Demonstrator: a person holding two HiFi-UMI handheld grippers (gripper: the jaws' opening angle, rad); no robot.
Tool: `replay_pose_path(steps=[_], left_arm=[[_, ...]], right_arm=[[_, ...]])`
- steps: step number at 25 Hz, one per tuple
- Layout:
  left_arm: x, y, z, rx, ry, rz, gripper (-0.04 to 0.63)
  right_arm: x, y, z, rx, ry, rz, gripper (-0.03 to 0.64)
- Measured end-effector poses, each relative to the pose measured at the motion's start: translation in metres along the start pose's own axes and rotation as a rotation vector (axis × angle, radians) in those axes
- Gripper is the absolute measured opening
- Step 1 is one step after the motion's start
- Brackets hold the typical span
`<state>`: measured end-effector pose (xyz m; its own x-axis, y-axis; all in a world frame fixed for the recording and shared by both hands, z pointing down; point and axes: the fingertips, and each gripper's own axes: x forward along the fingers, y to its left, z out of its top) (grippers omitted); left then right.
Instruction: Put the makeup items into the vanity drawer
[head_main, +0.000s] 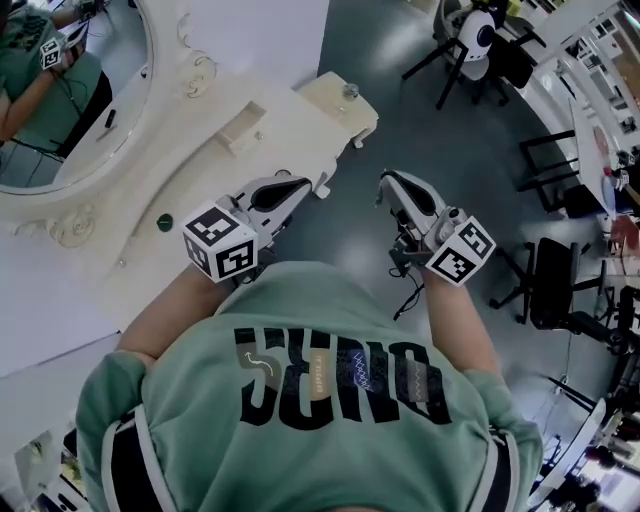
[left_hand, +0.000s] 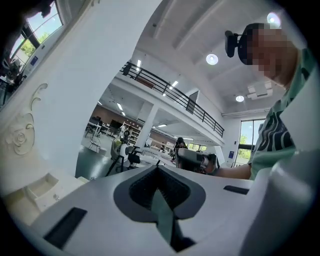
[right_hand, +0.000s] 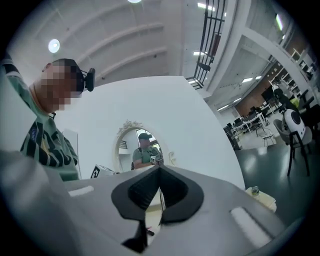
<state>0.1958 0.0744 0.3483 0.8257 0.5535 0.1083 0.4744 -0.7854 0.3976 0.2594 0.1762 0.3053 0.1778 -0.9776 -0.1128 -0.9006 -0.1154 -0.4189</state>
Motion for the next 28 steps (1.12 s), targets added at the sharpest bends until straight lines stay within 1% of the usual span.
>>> replay_pose_path(steps=[3,7,10,12,14,16,19,21,25,28], left_arm=[[0.002,0.002,0.000,0.000,0.001,0.014,0.005],[-0.011,0.032,-0.001,-0.009,-0.008,0.093,0.005],[-0.022,0.069,0.000,-0.006,-0.015,0.182,0.004],[-0.031,0.103,-0.001,-0.015,-0.018,0.246,0.005],[-0.042,0.142,-0.007,-0.034,-0.015,0.303,0.005],[-0.052,0.179,-0.017,-0.051,-0.004,0.344,0.005],[-0.059,0.223,-0.031,-0.048,0.028,0.373,0.005],[-0.062,0.242,-0.044,-0.064,0.043,0.386,0.005],[-0.063,0.271,-0.058,-0.112,0.046,0.387,0.005],[-0.064,0.280,-0.062,-0.136,0.033,0.378,0.005]], right_arm=[[0.002,-0.005,0.001,-0.005,0.011,0.004,0.008],[0.041,-0.014,-0.008,-0.017,0.055,0.048,0.008],[0.087,-0.027,-0.019,-0.048,0.108,0.091,0.008],[0.125,-0.038,-0.032,-0.067,0.148,0.113,0.008],[0.167,-0.051,-0.053,-0.072,0.186,0.123,0.008],[0.207,-0.066,-0.078,-0.072,0.222,0.122,0.008],[0.259,-0.094,-0.114,-0.062,0.252,0.093,0.008],[0.284,-0.109,-0.139,-0.031,0.272,0.078,0.008],[0.325,-0.136,-0.178,-0.011,0.306,0.055,0.009],[0.343,-0.148,-0.199,-0.014,0.316,0.039,0.009]])
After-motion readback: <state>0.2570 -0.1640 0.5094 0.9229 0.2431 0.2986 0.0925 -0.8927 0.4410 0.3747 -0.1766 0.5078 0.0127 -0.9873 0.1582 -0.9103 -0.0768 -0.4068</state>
